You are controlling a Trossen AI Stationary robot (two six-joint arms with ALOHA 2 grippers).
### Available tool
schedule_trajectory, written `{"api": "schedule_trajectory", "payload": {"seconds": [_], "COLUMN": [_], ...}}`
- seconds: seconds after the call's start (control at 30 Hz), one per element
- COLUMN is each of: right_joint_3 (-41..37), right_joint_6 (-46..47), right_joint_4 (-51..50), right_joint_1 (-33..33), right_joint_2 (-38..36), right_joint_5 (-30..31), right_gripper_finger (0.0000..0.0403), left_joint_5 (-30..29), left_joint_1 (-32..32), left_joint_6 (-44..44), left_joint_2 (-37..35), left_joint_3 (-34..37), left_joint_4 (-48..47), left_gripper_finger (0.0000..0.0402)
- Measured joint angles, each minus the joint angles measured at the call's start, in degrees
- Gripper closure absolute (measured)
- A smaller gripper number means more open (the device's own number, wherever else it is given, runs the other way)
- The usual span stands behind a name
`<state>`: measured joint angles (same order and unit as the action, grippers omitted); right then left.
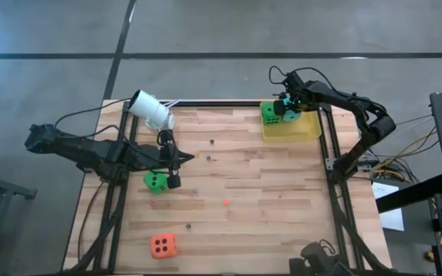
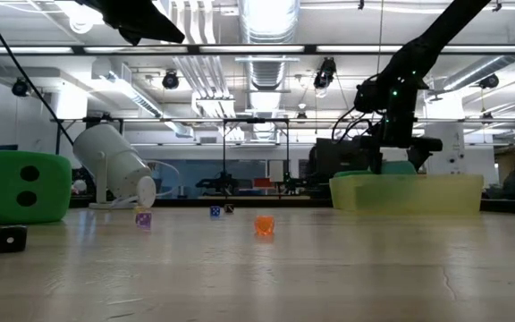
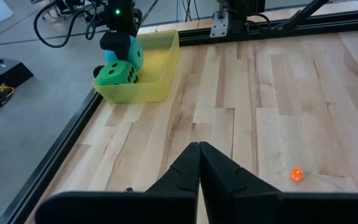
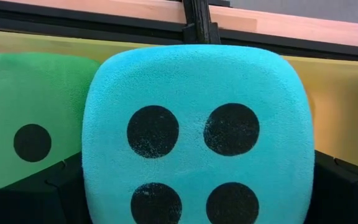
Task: Pick & Place Dice
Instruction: Put the large light blue dice into the yellow transparent bin, then put the large green dice into the yellow transparent bin
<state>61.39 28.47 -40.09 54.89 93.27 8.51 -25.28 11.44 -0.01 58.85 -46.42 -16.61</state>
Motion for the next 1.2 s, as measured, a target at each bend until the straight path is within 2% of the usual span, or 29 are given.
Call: {"api": "schedule_trajectory", "payload": {"seconds": [0.77,1.2], "right_joint_3": [0.0,0.1], "right_joint_6": [-0.5,-1.5], "right_joint_4": [0.0,-1.6], "right_joint_1": [-0.3,-0.3], "right_joint_2": [0.3,-6.5], "right_joint_5": [0.4,-0.1], "right_gripper_finger": [0.0003,0.0003], "left_joint_5": [0.0,0.0], "left_joint_1": [0.0,0.0], "left_joint_6": [0.0,0.0], "left_joint_2": [0.0,0.0], "left_joint_3": [0.0,0.0], "left_joint_4": [0.0,0.0], "left_gripper_finger": [0.039,0.039]}}
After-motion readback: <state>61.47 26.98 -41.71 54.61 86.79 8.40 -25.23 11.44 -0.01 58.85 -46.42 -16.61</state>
